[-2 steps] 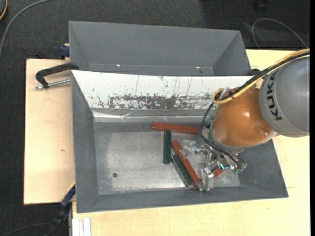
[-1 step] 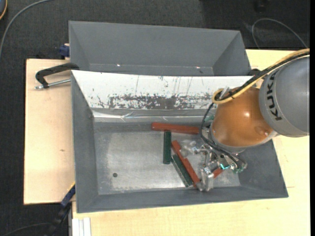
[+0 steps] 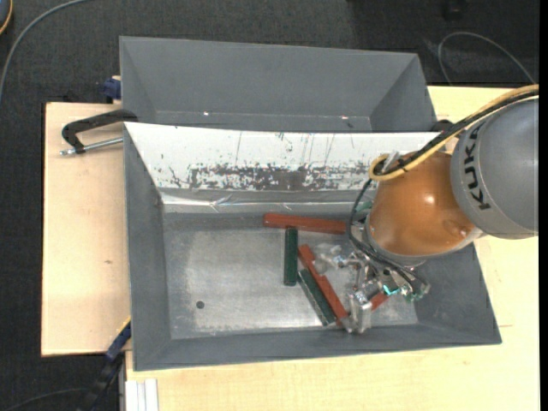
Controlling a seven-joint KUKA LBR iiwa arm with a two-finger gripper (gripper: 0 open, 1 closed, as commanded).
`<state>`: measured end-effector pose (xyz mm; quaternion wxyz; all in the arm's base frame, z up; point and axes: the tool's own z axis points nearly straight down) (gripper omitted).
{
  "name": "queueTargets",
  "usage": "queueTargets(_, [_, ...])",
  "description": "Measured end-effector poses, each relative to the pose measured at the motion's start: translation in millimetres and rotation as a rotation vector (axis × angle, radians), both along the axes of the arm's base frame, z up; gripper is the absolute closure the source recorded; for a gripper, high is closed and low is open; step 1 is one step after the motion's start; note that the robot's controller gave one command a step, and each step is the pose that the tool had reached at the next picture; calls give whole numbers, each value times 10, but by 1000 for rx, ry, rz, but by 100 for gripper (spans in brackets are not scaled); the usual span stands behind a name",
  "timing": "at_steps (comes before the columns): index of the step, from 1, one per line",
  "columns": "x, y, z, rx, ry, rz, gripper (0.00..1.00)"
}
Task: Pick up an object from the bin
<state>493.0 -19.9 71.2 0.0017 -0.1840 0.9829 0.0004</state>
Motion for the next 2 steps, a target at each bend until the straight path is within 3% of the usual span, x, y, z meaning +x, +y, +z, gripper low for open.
queueTargets(2, [0,0,0,0,0,0,0])
